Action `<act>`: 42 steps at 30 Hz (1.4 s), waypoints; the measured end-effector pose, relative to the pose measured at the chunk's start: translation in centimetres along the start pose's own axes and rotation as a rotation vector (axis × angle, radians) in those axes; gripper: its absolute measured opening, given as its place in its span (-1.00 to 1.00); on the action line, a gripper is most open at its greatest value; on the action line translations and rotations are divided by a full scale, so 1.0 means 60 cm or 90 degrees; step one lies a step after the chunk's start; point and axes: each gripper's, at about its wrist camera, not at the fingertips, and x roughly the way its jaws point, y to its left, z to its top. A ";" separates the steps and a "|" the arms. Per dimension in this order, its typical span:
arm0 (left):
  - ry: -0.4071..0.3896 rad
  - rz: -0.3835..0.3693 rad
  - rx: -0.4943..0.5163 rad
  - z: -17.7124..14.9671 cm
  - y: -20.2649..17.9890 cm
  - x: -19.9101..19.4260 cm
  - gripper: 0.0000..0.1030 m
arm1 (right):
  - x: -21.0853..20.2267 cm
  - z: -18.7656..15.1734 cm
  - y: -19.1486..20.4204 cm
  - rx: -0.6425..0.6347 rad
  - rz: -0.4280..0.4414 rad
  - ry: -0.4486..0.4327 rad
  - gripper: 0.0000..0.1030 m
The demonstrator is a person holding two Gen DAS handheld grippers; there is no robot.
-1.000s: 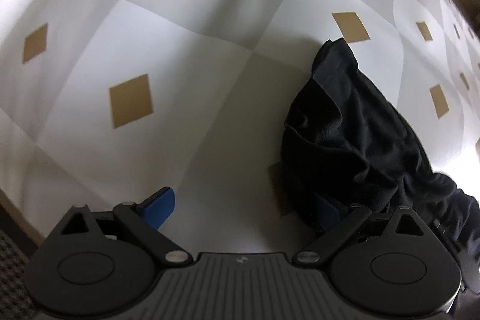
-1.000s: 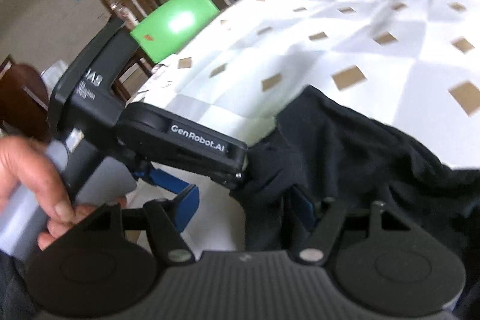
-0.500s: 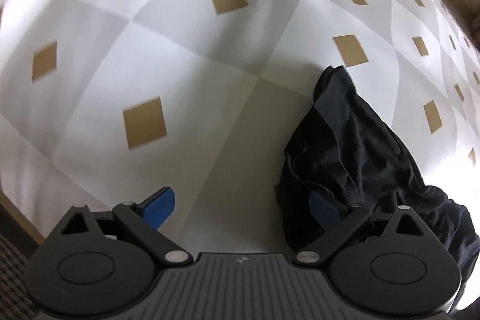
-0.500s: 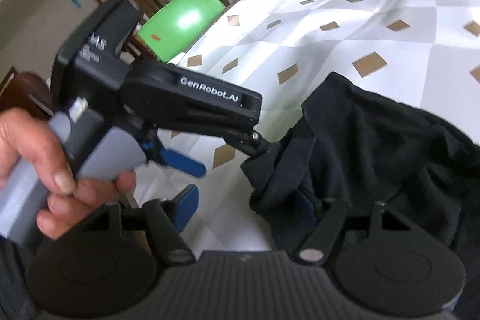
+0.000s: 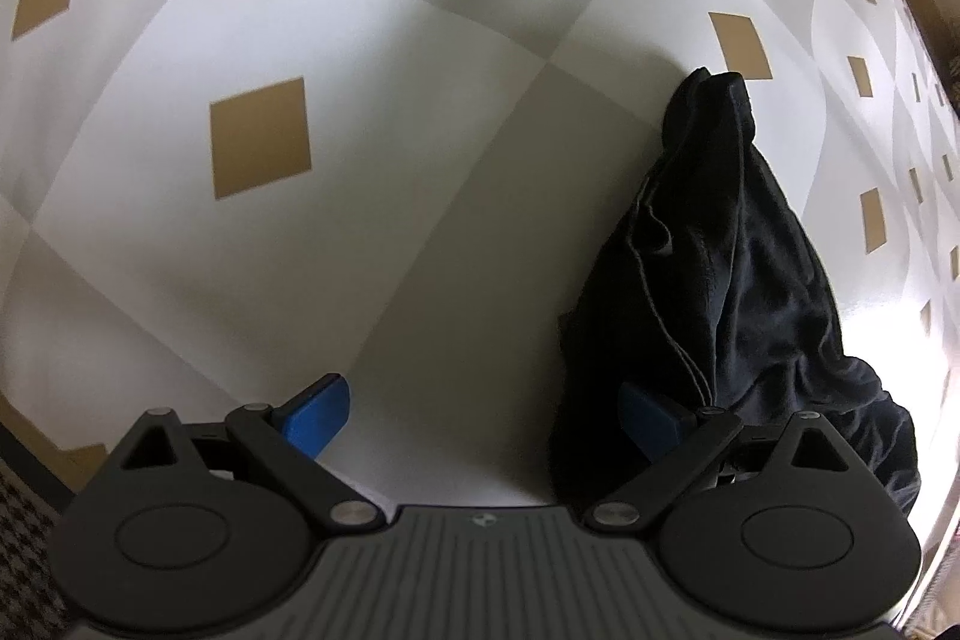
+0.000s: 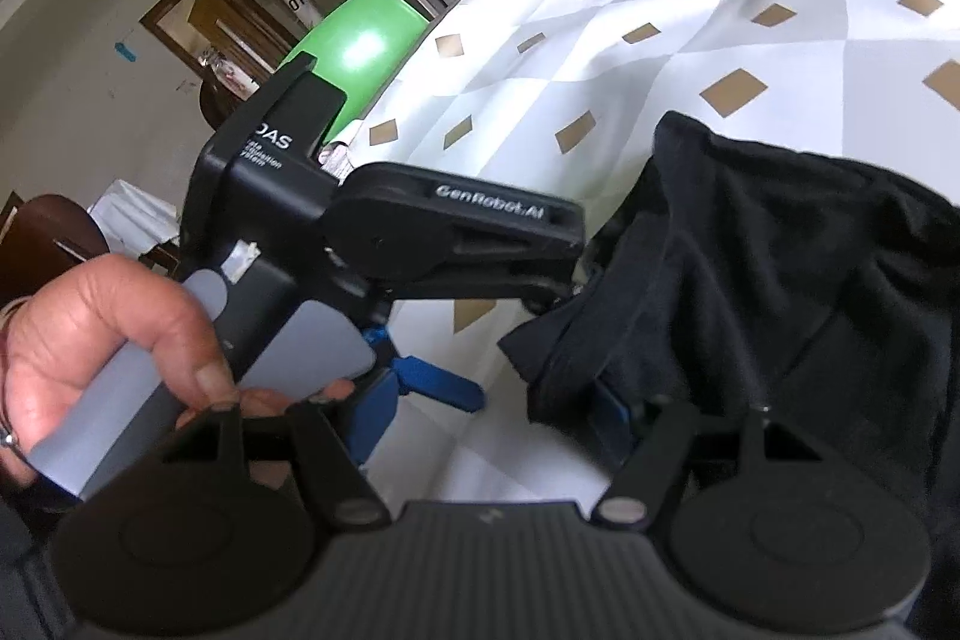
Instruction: Fold clothes
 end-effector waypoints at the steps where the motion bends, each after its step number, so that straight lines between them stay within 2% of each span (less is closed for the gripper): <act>1: -0.002 -0.003 -0.002 0.002 0.001 -0.003 0.86 | -0.001 0.000 0.003 0.001 -0.001 -0.005 0.29; 10: -0.017 -0.035 -0.015 0.019 0.013 -0.029 0.87 | 0.014 0.015 0.003 -0.013 0.021 -0.023 0.30; 13: -0.018 -0.042 0.005 0.020 0.007 -0.033 0.87 | 0.025 0.019 0.002 -0.018 0.022 -0.023 0.31; 26: -0.023 -0.074 0.089 0.025 -0.019 -0.049 0.87 | 0.032 0.017 0.046 -0.188 -0.002 0.018 0.43; 33: 0.005 -0.034 0.167 0.005 -0.043 -0.027 0.87 | 0.033 0.006 0.046 -0.214 -0.018 0.050 0.43; 36: -0.012 0.012 0.199 -0.001 -0.051 -0.023 0.87 | 0.034 0.001 0.046 -0.225 -0.028 0.065 0.43; 38: -0.017 0.050 0.195 -0.002 -0.043 -0.018 0.87 | 0.035 -0.002 0.046 -0.233 -0.034 0.074 0.44; 40: -0.012 0.064 0.182 -0.001 -0.031 -0.014 0.87 | 0.035 -0.006 0.044 -0.237 -0.046 0.084 0.44; 42: -0.009 0.062 0.174 -0.002 -0.023 -0.013 0.87 | 0.033 -0.010 0.035 -0.242 -0.084 0.093 0.44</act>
